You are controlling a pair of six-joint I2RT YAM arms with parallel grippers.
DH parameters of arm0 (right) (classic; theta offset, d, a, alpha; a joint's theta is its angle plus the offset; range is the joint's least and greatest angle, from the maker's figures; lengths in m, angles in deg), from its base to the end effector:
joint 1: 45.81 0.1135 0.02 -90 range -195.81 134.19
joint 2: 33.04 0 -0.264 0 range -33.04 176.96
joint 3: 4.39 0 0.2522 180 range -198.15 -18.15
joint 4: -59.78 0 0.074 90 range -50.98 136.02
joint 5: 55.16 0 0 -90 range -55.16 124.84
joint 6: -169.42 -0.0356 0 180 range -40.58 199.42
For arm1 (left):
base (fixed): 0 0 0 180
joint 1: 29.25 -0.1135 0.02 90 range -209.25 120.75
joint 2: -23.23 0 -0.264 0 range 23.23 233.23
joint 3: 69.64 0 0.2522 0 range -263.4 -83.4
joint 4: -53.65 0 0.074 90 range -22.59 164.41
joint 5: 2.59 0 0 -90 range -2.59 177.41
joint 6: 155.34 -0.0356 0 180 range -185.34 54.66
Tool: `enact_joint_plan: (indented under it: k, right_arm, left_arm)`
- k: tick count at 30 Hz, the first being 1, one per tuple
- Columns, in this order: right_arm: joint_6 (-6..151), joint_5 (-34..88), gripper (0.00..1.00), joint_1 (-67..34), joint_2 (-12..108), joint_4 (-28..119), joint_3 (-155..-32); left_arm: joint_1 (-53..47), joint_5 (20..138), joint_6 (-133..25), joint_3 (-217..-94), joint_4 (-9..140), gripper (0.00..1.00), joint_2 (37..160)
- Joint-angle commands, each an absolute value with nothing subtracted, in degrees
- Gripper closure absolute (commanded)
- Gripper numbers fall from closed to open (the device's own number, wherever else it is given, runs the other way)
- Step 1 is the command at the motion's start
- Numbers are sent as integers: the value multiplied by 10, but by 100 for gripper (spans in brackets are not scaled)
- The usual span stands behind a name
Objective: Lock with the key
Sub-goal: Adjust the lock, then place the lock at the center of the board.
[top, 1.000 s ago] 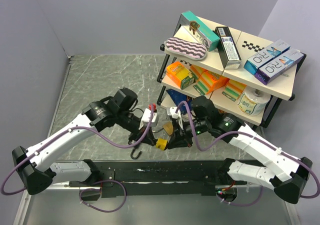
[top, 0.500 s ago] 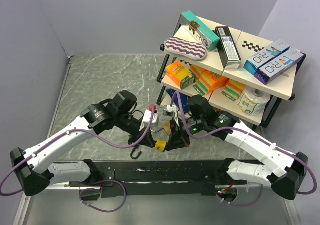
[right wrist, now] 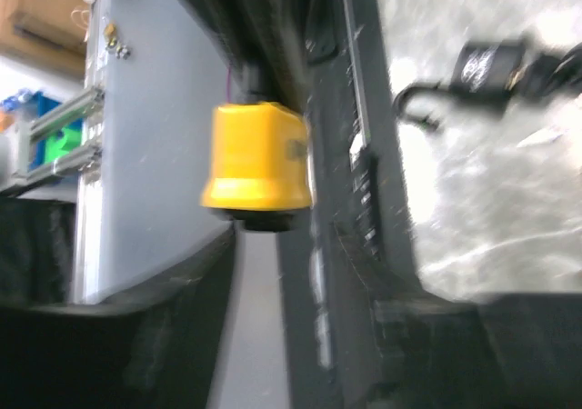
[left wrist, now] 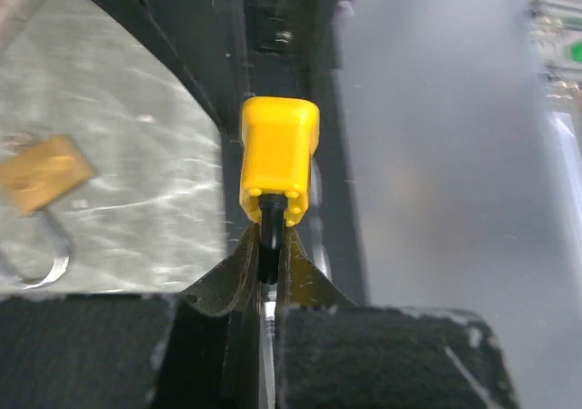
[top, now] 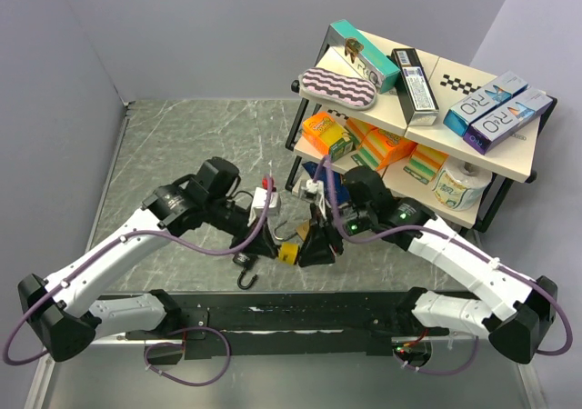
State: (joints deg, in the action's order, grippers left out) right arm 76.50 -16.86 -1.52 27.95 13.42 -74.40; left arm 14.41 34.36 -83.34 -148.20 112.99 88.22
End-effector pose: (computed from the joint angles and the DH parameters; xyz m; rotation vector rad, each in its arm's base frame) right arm 0.1361 0.1718 0.3256 -1.2957 1.9089 1.4406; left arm 0.1396 -0.1725 0.3436 1.5606 1.7153 -1.3111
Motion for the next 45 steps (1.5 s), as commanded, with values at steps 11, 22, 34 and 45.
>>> enact_joint_plan:
  k: [11,22,34,45]
  right_arm:
    - [911,-159,7,-13,273,189,-817]
    - [922,-117,32,18,320,219,-807]
    - [944,-86,78,36,351,225,-809]
    - [856,-1,100,-20,337,362,-820]
  left_arm:
    - [106,345,-929,-1495,1125,99,888]
    - [105,367,-891,-1491,1110,99,878]
    - [90,382,-865,-1481,1092,99,863]
    - [-107,388,-595,-1506,997,22,863]
